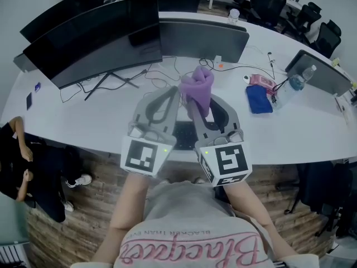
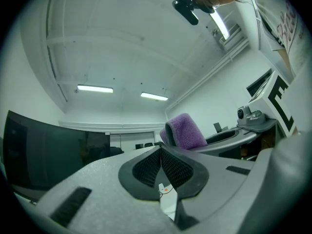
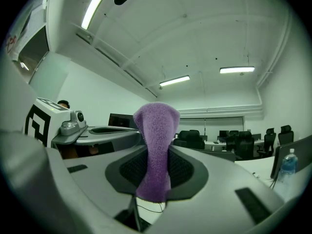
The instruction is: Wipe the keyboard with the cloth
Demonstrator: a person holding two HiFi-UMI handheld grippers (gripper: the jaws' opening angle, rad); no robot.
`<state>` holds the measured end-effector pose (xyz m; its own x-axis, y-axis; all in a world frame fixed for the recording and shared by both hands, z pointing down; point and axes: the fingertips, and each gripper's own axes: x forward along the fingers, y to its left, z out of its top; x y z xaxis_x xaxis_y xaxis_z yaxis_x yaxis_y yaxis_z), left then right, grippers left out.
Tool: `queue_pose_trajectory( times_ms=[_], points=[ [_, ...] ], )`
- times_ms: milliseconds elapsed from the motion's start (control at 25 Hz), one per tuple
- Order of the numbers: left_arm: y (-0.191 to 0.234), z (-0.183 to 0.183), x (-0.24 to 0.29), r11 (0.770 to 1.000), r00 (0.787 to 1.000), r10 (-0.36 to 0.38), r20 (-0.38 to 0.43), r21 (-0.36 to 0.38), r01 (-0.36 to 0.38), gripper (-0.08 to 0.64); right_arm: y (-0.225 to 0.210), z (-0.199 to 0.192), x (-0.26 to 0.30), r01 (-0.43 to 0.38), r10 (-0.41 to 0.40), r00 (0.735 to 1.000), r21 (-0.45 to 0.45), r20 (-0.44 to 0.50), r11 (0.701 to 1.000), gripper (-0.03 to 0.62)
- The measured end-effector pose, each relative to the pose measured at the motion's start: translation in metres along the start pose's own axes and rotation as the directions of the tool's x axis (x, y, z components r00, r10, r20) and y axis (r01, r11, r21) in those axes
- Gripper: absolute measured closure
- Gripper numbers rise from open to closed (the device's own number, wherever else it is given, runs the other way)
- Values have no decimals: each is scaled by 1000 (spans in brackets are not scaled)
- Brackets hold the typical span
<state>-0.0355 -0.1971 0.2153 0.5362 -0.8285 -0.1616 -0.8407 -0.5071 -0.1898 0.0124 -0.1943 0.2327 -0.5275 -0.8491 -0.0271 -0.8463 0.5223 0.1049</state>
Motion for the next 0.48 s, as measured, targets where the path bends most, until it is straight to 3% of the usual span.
queue_pose_trajectory(
  times_ms=[480],
  points=[
    [4, 5, -8, 1000, 1000, 5, 5, 6, -5, 554, 12, 3, 2, -12, 12, 1000, -9, 5, 1000, 502]
  ],
)
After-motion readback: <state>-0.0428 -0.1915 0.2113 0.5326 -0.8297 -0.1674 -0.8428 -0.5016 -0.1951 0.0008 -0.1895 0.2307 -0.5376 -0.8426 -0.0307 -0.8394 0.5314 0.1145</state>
